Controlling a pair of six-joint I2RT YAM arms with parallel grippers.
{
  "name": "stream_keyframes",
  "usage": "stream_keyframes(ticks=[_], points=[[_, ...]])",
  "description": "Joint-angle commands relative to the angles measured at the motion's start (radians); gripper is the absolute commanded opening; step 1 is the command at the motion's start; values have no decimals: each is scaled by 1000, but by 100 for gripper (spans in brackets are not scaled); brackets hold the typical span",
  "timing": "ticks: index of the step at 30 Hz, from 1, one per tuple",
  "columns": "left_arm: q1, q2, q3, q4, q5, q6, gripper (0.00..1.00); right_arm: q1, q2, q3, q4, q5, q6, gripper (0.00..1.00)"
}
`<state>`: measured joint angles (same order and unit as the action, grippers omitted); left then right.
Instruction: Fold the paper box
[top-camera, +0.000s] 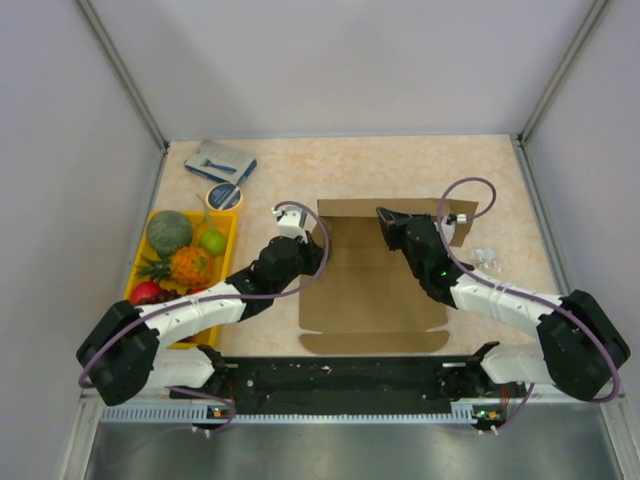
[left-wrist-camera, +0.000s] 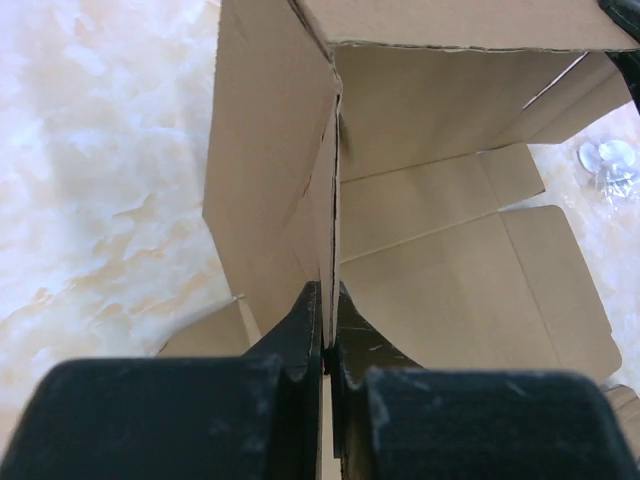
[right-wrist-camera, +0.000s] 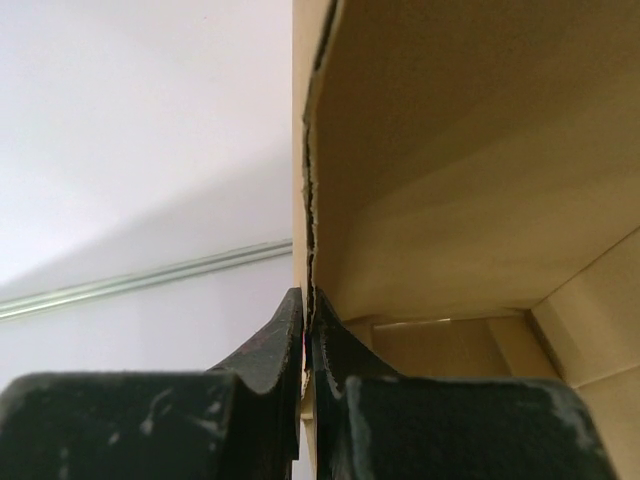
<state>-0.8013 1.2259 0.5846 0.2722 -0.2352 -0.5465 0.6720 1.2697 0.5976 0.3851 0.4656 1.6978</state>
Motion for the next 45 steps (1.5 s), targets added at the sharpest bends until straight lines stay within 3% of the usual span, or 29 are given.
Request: stream_keyframes(ticks=[1,7,12,14,21,24,29,31,33,34,36,40,45], points=[[-41,49,12,177,119,-6,0,18,-19,-53,-88,-76,-24,0],[-39,32,-46,144,44,5,4,17,-56,-97,-104,-77,-73,0],[-39,-80,-120,93,-15,8,45,17,-55,-122,-77,-84,-73,0],[-36,-103,-146,96,-24,19,49,17,-56,-119,-77,-82,-78,0],[-9,-253,-181,96,154,126,50,17,-72,-117,-94,-73,-86,0],[-6,-368,-178,38,261,193,62,12,-72,-116,-95,-74,-84,0],[33,-529,-115,-230,163,279,61,9,-66,-110,-91,-81,-86,0],[78,-565,-89,-302,116,267,53,8,-63,-111,-84,-84,-82,0],[117,-600,-81,-355,-22,187,37,8,-59,-111,-80,-87,-76,0],[169,-605,-85,-360,-64,160,35,9,-59,-113,-78,-88,-76,0],[235,-550,-66,-375,-41,116,39,8,-59,-111,-78,-90,-78,0],[397,-318,49,-341,210,120,52,6,-61,-108,-81,-93,-79,0],[410,-83,95,-170,388,281,55,3,-52,-96,-81,-99,-82,0]])
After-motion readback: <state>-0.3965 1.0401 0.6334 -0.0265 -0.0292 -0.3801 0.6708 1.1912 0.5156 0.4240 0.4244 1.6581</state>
